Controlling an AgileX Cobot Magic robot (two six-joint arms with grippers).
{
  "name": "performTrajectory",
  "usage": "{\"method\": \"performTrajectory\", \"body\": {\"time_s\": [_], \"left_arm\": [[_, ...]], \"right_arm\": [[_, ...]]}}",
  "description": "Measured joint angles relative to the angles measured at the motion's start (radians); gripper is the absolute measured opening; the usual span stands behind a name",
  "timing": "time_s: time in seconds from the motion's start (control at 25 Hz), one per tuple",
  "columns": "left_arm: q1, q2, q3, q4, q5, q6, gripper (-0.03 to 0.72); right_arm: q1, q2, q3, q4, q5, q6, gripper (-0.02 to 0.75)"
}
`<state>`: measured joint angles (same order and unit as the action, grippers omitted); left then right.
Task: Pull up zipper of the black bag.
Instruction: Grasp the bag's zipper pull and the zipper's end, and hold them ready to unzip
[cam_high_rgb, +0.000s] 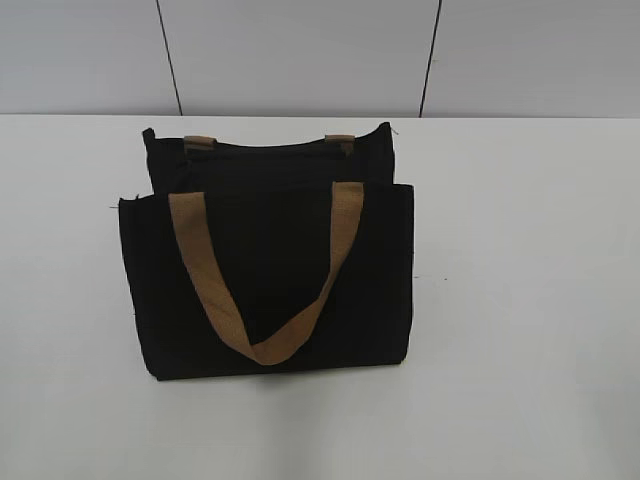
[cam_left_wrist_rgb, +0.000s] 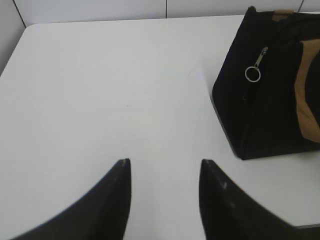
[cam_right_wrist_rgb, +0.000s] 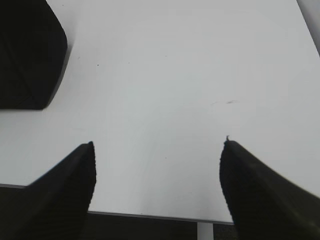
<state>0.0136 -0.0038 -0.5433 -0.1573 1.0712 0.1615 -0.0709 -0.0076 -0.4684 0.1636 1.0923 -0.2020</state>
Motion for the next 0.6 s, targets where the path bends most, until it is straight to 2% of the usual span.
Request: {"method": "performTrajectory", "body": {"time_s": [0.6], "left_arm": [[0.000, 0.000, 0.000, 0.000, 0.000, 0.000, 0.244]], "right_arm": [[0.000, 0.000, 0.000, 0.000, 0.000, 0.000, 0.588]]}}
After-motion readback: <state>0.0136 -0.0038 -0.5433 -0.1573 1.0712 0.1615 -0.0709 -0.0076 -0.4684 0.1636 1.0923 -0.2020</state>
